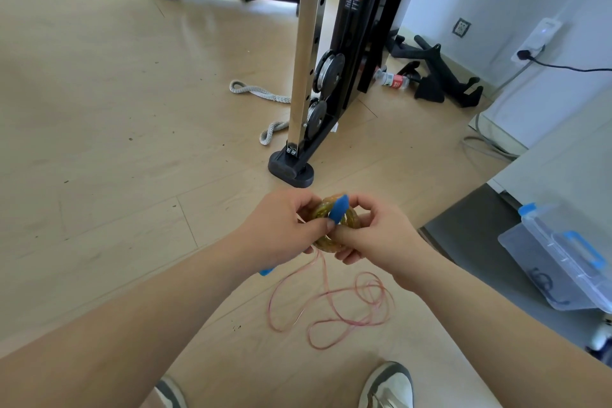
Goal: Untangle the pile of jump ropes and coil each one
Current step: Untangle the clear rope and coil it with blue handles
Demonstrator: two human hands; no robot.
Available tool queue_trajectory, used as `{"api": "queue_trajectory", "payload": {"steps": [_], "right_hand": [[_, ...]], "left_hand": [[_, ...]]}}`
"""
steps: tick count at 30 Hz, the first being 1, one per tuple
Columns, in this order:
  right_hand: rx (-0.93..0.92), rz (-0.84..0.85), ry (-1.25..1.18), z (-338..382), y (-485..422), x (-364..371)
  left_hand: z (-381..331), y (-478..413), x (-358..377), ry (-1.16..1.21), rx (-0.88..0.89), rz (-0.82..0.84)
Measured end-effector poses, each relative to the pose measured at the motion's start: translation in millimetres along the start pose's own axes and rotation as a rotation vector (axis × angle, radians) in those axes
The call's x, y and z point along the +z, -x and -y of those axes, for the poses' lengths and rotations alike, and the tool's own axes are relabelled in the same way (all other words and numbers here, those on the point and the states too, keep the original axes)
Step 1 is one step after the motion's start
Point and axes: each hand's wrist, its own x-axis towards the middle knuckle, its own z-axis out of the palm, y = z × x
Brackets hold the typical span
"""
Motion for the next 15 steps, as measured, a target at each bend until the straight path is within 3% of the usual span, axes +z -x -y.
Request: {"api": "queue_trajectory", "payload": {"steps": [6,12,15], "right_hand": [[0.101,0.278,-0.266,2.0,2.0,-16.6],[-0.002,0.071,-0.114,-3.1,-2.2,-14.3],[-0.052,0.072,-0.069,-3.2,-1.9,-14.0]], "left_hand": [[7.8,-0.6,-8.2,-0.106,0.078,-0.08],[-1.6,2.7,-6.7,0.051,0.051,-0.011],[-7.0,3.7,-9.7,0.108,0.0,0.045]]}}
